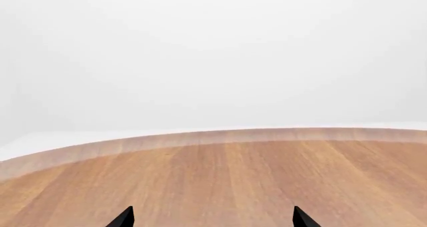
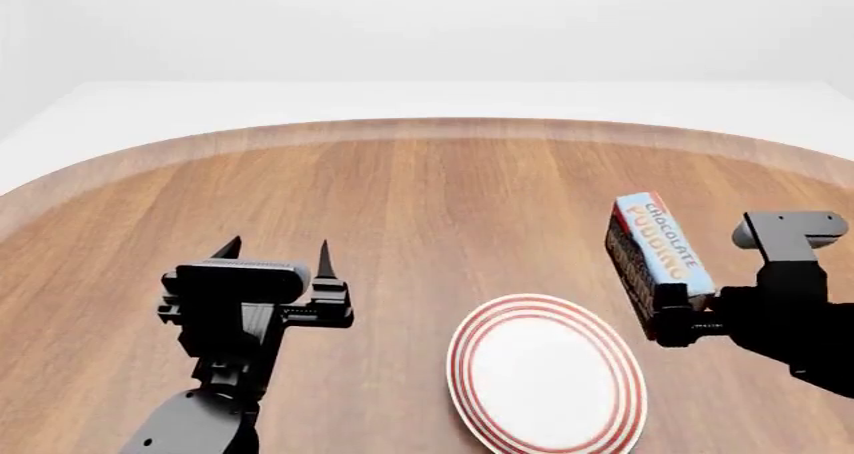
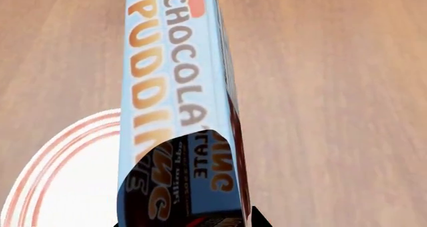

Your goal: Put the chocolate pudding to the right of the plate.

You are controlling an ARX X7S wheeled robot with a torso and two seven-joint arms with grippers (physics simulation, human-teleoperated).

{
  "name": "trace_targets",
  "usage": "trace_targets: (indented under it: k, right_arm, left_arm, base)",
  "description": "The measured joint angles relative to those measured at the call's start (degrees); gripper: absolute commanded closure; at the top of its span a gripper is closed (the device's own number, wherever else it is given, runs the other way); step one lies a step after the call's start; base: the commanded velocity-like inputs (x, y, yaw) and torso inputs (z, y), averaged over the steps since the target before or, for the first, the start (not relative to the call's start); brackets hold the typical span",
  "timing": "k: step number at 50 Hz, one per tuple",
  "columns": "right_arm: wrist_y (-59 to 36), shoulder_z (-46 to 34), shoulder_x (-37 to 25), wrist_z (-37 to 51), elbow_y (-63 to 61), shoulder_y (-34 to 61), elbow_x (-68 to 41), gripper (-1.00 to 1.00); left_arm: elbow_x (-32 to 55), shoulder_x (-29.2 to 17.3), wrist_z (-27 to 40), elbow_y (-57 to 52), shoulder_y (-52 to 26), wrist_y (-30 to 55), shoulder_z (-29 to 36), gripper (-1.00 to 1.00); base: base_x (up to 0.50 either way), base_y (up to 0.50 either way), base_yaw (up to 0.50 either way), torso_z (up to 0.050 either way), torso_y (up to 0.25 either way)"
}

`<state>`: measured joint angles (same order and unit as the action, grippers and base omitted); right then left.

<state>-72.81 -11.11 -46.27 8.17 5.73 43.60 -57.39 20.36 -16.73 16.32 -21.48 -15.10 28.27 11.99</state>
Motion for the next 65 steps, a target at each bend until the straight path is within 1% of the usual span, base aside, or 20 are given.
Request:
trace_targets:
  k: [19, 31, 65]
  right_arm:
    - [4.6, 0.9, -3.3, -1.8, 7.2, -3.7, 2.9, 1.0]
    - [7.6, 1.1, -4.1, -2.6, 11.4, -6.1, 4.5, 1.0]
    - [16.7, -1.6, -1.4, -6.0, 25.3, -9.4, 10.2, 1.0]
  left_arm:
    - [0.4, -0.4, 0.4, -0.3, -0.1, 0.1, 0.2, -1.0]
    - [0.5, -0.6, 0.6, -0.3, 0.0, -0.1, 0.4, -1.0]
    - [1.0, -1.1, 1.5, -1.0, 0.2, -0.1, 1.0, -1.0]
  base:
    - [0.0, 0.0, 0.0, 0.0, 0.0]
    - [0.0, 0.0, 0.0, 0.0, 0.0]
    - [0.0, 0.0, 0.0, 0.0, 0.0]
